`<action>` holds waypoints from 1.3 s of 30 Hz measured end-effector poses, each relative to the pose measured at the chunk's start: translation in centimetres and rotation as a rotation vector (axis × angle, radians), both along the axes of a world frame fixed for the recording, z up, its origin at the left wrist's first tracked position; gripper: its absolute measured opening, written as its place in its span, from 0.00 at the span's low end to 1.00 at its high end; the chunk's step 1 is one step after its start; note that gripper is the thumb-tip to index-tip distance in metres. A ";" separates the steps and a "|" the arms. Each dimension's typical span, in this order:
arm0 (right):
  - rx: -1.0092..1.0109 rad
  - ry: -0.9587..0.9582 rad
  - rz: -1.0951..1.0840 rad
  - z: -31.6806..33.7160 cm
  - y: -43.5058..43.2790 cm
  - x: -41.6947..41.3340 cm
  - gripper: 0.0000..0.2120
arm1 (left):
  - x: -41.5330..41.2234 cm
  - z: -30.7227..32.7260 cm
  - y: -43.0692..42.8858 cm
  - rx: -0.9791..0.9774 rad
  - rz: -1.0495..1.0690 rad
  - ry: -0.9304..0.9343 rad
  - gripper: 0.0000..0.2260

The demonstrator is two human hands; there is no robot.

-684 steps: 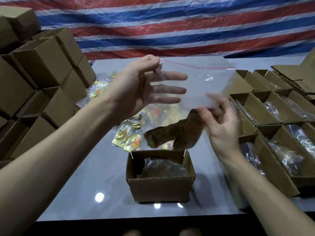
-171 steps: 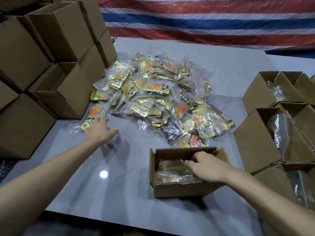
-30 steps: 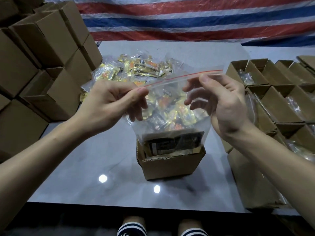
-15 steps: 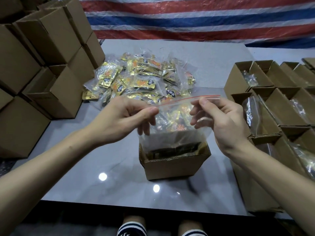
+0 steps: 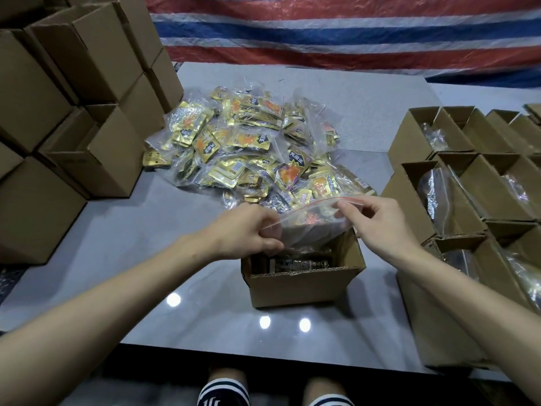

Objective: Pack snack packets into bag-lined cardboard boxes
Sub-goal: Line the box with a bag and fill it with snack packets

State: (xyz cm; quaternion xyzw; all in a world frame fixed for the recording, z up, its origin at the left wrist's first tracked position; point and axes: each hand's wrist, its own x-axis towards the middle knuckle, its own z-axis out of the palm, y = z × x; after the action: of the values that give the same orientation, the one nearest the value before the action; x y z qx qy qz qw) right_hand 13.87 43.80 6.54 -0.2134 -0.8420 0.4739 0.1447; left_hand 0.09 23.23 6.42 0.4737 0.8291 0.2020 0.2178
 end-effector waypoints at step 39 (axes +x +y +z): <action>0.503 -0.755 0.611 -1.8 -2.3 -2.3 0.14 | 3.8 -2.9 2.8 -0.365 -0.170 0.259 0.10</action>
State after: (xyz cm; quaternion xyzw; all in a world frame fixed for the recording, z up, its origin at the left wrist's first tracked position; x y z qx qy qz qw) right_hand 11.55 41.53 4.76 -0.0733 -0.9465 0.1688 -0.2651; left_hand 3.91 26.05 3.50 0.5163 0.8301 -0.0329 0.2079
